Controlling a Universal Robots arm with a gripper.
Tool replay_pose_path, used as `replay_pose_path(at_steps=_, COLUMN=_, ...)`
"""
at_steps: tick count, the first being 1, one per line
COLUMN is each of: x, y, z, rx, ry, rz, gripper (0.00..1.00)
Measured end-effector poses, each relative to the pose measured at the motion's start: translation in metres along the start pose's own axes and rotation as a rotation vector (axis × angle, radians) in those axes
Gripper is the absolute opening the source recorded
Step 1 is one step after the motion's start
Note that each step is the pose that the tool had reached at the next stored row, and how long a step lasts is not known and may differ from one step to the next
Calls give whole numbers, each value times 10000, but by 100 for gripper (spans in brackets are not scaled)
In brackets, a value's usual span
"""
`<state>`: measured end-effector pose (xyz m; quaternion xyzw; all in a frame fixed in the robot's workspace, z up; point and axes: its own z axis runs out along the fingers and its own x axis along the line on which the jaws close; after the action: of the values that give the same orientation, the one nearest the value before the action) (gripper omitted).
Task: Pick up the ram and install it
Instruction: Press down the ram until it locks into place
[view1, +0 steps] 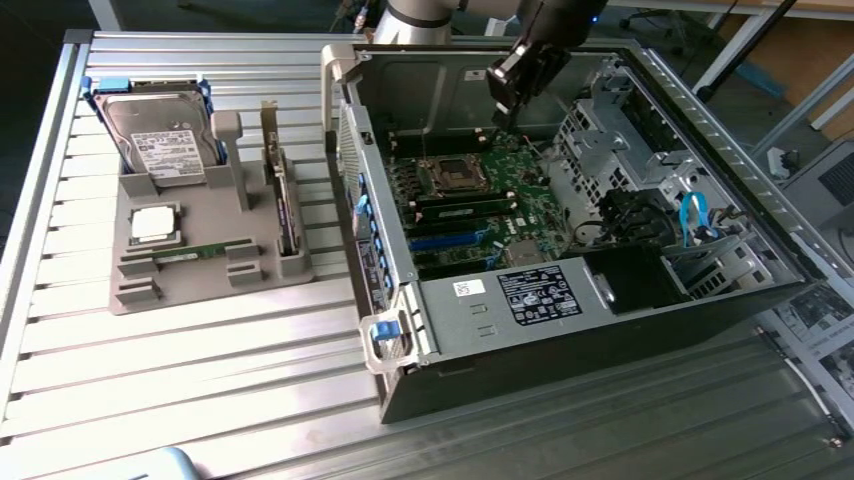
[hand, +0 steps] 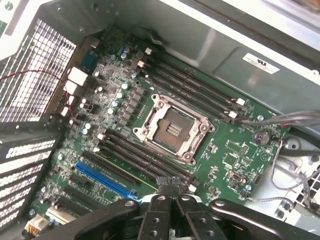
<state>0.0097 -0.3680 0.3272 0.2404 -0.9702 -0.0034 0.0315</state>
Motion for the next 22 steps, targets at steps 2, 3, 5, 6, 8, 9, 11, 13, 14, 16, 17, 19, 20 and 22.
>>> replay_pose_path(at_steps=2, x=0, y=0, z=0, rx=-10, ry=-4, rz=161, gripper=11)
replay_pose_path(at_steps=3, x=1, y=0, z=0, rx=-14, ry=-5, rz=238, gripper=11)
replay_pose_path(at_steps=5, x=1, y=1, z=1, rx=-24, ry=-9, rz=400, gripper=11)
replay_pose_path(at_steps=6, x=1, y=1, z=1, rx=-29, ry=-10, rz=487, gripper=11)
replay_pose_path(at_steps=8, x=2, y=1, z=1, rx=-40, ry=-15, rz=669, gripper=11)
replay_pose_path(at_steps=9, x=2, y=1, z=1, rx=-45, ry=-16, rz=758, gripper=11)
replay_pose_path(at_steps=11, x=2, y=1, z=1, rx=-55, ry=-20, rz=926, gripper=11)
replay_pose_path(at_steps=13, x=2, y=1, z=2, rx=-65, ry=-24, rz=1091, gripper=11)
replay_pose_path(at_steps=14, x=2, y=1, z=2, rx=-74, ry=-27, rz=1247, gripper=11)
replay_pose_path(at_steps=16, x=2, y=1, z=2, rx=-86, ry=-32, rz=1440, gripper=11)
replay_pose_path(at_steps=17, x=3, y=1, z=3, rx=-92, ry=-34, rz=1530, gripper=11)
replay_pose_path(at_steps=19, x=3, y=2, z=3, rx=-101, ry=-37, rz=1694, gripper=11)
replay_pose_path(at_steps=20, x=3, y=2, z=3, rx=-106, ry=-39, rz=1775, gripper=11)
replay_pose_path(at_steps=22, x=3, y=2, z=4, rx=-116, ry=-42, rz=1940, gripper=11)
